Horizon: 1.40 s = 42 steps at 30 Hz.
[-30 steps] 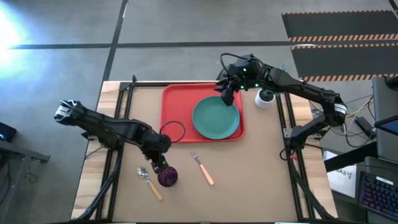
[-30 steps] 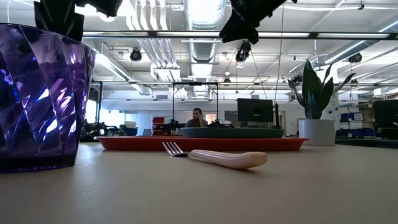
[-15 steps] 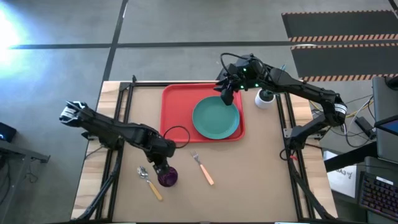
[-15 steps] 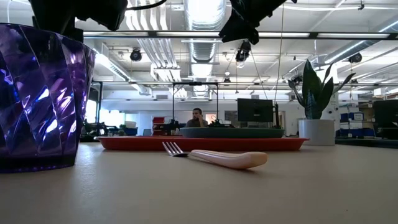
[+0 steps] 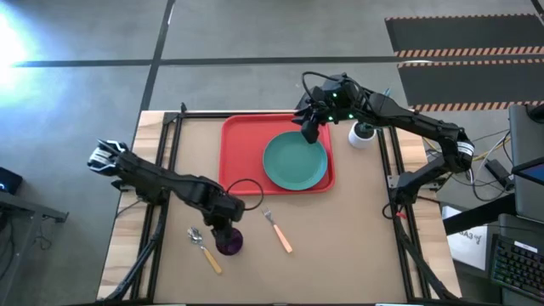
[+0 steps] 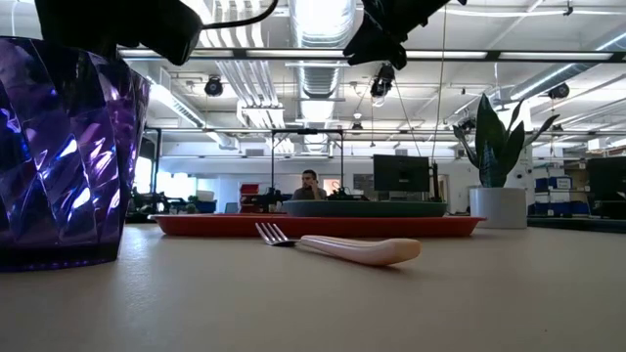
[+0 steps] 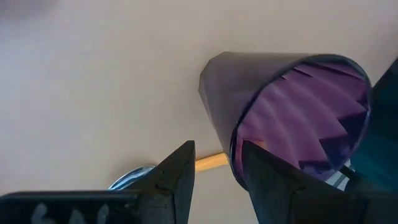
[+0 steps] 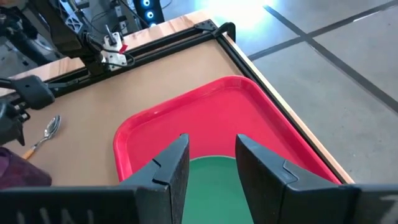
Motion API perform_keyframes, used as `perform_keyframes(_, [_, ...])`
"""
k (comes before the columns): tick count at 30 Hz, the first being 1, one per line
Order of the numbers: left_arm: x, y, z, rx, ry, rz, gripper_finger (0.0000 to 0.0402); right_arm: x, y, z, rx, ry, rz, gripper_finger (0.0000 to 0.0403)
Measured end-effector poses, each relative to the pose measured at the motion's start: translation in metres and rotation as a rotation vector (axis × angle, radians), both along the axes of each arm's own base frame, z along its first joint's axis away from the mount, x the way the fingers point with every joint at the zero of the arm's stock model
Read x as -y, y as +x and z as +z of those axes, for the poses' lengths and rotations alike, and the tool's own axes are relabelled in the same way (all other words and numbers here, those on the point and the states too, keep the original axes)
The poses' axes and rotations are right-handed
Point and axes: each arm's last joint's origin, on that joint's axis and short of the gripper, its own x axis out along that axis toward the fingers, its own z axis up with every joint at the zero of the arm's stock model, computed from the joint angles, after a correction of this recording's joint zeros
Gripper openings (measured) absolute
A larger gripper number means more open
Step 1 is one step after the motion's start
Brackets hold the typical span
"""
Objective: Pick and place plate/cup/fork/spoon on tray
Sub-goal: Put the violet cup on the top left of the orange tray
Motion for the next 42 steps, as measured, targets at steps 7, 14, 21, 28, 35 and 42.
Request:
perform_keyframes(7, [0.003,0.008,-0.013,-0.037,0.012,0.001,0.0115,0.0,0.0,0.0,0.002,-0.001,0.0,0.0118])
perform_keyframes(14, [0.004,0.01,-0.017,-0.054,0.002,0.003,0.0083,0.0,0.0,0.0,0.001,-0.001,0.001,0.0118])
perform_keyframes(21, [0.004,0.013,-0.016,-0.002,0.047,-0.017,0.0005,0.0,0.0,0.0,0.0,-0.008,0.005,0.0118])
perform_keyframes(28, [0.0,0.019,0.002,0.139,0.231,0.027,0.0001,0.0,0.0,0.0,-0.002,-0.012,0.008,0.0118])
perform_keyframes(35, [-0.037,-0.003,0.062,0.345,0.503,0.159,0.0001,0.0,0.0,0.0,-0.002,-0.014,0.009,0.0118])
perform_keyframes(42, [-0.109,-0.051,0.112,0.494,0.688,0.373,0.0001,0.0,0.0,0.0,0.003,-0.004,0.002,0.0118])
